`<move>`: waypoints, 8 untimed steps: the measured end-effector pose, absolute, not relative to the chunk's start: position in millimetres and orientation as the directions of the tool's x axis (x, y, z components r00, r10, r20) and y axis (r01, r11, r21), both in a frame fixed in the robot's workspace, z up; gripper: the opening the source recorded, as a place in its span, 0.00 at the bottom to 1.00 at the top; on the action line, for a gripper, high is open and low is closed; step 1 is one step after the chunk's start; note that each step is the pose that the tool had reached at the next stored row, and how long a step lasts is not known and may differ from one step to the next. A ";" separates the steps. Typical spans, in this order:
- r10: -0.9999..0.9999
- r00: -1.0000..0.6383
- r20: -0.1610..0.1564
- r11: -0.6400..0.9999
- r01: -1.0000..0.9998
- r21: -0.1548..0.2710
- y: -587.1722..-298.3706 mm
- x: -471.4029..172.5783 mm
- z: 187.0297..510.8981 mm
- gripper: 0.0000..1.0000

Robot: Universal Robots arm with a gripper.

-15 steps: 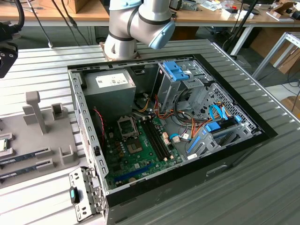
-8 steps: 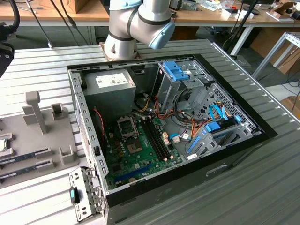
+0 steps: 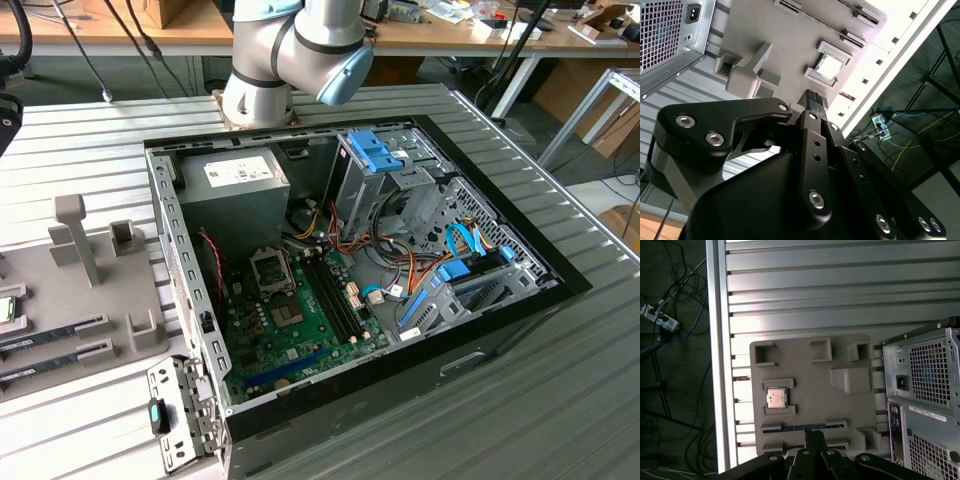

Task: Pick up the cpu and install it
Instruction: 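Reach for the cpu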

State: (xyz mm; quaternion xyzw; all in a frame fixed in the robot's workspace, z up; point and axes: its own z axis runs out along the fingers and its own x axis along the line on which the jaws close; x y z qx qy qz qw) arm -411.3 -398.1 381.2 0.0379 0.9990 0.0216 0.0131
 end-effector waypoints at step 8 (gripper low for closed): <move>0.076 -0.997 -0.024 0.996 0.075 0.044 -398.1 -416.7 380.1 0.11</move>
